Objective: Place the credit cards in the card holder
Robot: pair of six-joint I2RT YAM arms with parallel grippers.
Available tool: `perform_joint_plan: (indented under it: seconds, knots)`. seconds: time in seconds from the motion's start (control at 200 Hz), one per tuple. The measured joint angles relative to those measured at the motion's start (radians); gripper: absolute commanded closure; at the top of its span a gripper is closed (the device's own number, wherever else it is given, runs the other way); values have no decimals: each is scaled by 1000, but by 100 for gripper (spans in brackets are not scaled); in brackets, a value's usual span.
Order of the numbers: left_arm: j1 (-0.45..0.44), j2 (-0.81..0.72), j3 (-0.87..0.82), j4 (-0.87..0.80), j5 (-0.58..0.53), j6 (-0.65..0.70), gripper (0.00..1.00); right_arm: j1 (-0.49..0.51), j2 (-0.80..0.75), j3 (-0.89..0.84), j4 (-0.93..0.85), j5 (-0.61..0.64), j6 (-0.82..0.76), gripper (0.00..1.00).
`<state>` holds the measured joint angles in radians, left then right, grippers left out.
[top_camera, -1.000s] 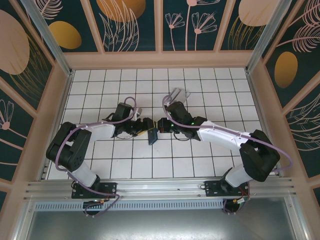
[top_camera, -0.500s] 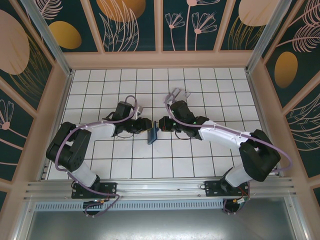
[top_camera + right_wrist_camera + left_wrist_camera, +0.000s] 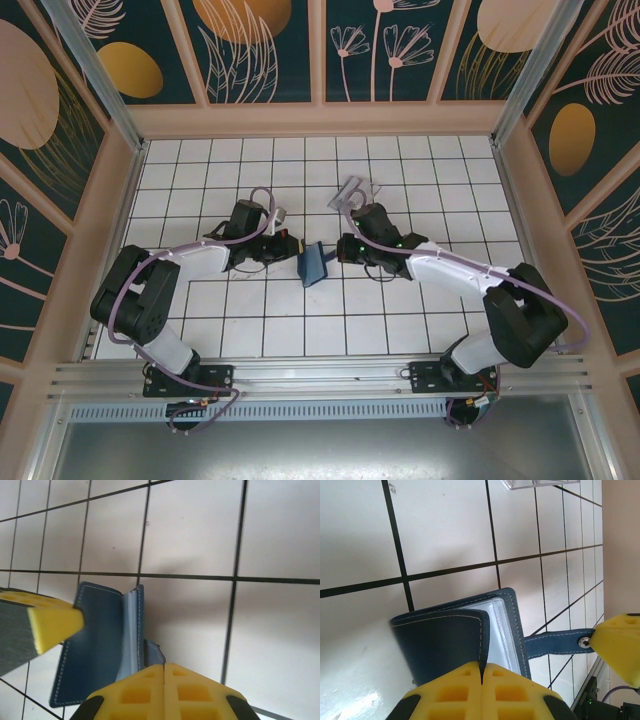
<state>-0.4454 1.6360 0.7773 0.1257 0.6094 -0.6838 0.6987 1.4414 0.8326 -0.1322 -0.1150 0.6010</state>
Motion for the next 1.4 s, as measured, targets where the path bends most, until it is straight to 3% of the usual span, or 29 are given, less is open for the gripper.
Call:
perform_joint_plan:
  seconds: [0.095, 0.19, 0.5, 0.721, 1.051, 1.401]
  knots:
    - [0, 0, 1, 0, -9, 0, 100, -11, -22, -16, -14, 23, 0, 90]
    - [0, 0, 1, 0, -19, 0, 100, -17, -43, -29, -26, 48, 8, 67]
    - [0, 19, 1, -23, -40, -2, 100, -9, -140, -32, -39, 24, 4, 60]
    - [0, 19, 1, -26, -46, -6, 100, 87, -131, 26, -76, 13, 11, 27]
    - [0, 19, 1, -26, -42, -36, 100, 214, 95, 121, -59, 48, 39, 23]
    - [0, 18, 1, -25, -13, -81, 100, 231, 211, 131, -39, 72, 98, 19]
